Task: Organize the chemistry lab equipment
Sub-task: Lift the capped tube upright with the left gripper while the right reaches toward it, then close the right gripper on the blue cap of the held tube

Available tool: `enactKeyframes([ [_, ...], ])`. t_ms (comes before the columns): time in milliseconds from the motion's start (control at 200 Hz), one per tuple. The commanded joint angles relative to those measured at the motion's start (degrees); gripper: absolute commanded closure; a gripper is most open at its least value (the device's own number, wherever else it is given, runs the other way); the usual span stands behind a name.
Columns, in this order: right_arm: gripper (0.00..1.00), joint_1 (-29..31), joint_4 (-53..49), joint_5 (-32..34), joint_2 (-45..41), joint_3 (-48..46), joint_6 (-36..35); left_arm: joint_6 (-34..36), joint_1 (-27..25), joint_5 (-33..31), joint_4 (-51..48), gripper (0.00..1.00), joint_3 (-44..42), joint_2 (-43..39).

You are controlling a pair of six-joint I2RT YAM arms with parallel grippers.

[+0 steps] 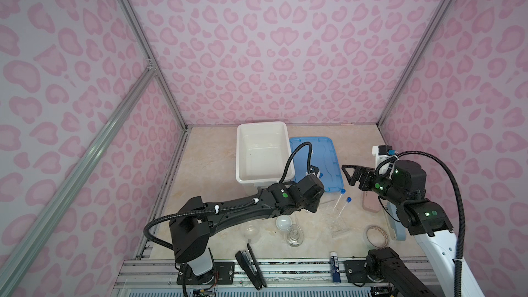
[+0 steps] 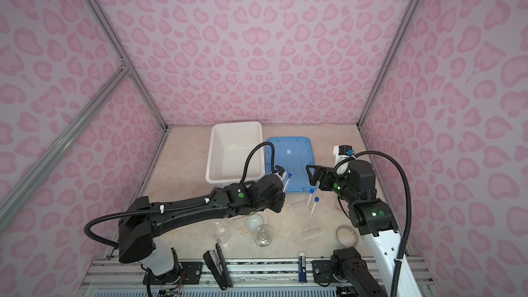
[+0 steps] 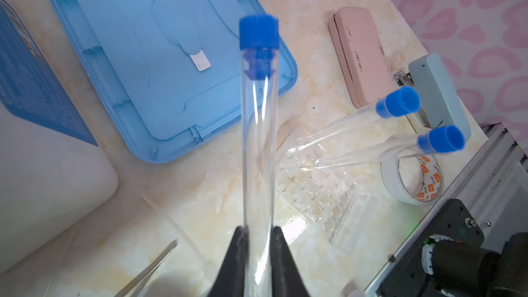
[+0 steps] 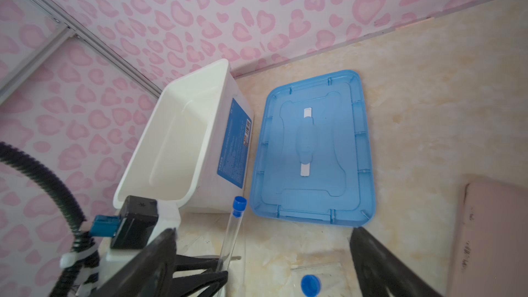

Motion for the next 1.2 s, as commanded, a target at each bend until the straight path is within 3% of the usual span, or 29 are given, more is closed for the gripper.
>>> enactKeyframes([
  [0, 0.05, 0.0, 0.79, -7.88, 1.18, 0.37, 3.38, 4.11, -0.53, -0.51, 11.96, 0.9, -6.61, -6.12],
  [175, 0.13, 2.45, 4.78, -12.27, 4.93, -0.56, 6.55, 6.54, -1.23, -0.27, 19.34, 0.9, -12.8, -12.39],
  [355, 0.16, 10.95, 7.95, -8.22, 6.75, -0.69, 8.01, 7.93, -1.75, -0.04, 20.71, 0.9, -13.69, -13.53],
  [480, 0.21, 13.71, 8.9, -4.5, 7.4, -1.18, 8.79, 8.03, -2.68, -1.54, 21.08, 0.9, -13.3, -13.52],
  [615, 0.27, 14.44, 12.89, -5.73, 7.77, -2.87, 11.26, 8.33, -4.05, -3.08, 20.81, 0.9, -12.43, -13.0],
  [900, 0.56, 15.65, 13.63, -6.24, 7.98, -3.74, 11.83, 8.55, -4.27, -3.58, 20.48, 0.91, -11.82, -12.33],
  [1195, 0.69, 15.61, 17.11, -6.82, 7.53, -5.72, 14.03, 8.81, -4.33, -4.47, 20.01, 0.9, -11.44, -12.06],
])
